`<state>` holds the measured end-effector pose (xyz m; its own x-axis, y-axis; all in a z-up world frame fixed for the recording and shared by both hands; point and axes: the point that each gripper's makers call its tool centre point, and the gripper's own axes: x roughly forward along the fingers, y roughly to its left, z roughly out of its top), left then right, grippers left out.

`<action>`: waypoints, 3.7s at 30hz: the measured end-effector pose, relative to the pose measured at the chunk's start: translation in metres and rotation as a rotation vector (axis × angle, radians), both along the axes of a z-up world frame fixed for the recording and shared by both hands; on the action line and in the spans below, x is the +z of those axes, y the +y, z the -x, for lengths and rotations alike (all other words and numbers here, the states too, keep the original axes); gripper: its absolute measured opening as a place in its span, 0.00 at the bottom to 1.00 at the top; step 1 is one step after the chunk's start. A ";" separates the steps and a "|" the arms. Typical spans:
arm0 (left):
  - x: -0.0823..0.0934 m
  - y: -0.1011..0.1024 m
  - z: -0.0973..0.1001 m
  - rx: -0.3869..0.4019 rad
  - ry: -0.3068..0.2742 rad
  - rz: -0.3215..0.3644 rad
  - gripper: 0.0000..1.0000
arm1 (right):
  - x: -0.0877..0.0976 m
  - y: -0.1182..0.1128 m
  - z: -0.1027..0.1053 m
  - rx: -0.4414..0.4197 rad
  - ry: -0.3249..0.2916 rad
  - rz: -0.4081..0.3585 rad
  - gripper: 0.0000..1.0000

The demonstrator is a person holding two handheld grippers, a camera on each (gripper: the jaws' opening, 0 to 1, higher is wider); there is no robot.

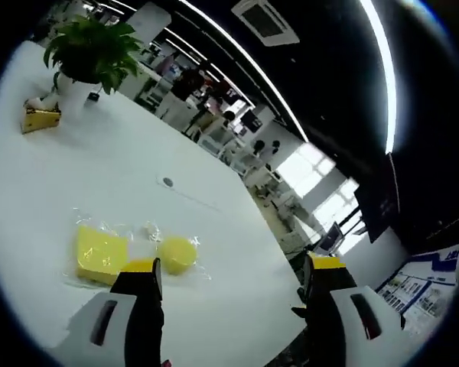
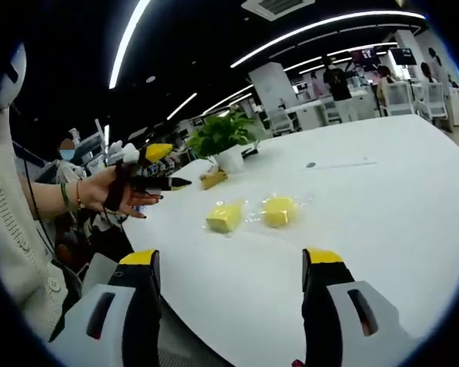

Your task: Compare the silicone blocks by pressing each to a similar depth, holding the contact briefly, and releasing to observe deformation and rebound differences across the visible hardness samples.

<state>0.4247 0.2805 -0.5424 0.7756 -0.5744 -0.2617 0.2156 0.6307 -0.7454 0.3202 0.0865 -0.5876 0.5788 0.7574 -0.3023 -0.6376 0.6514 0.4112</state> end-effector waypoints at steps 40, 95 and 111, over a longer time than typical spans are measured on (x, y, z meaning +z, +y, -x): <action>-0.153 -0.046 -0.136 0.143 0.427 0.177 0.82 | -0.040 -0.027 -0.041 -0.067 0.102 0.004 0.65; -0.140 -0.088 -0.106 0.011 0.389 0.166 0.00 | -0.046 -0.031 -0.050 -0.071 0.108 -0.007 0.58; -0.082 -0.101 -0.070 -0.160 0.139 -0.042 0.00 | -0.022 -0.025 -0.046 -0.028 0.047 0.016 0.58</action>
<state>0.4950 0.1798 -0.6245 0.6301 -0.6737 -0.3861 0.2119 0.6276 -0.7491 0.3666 0.0617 -0.6095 0.5846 0.7358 -0.3419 -0.5991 0.6756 0.4297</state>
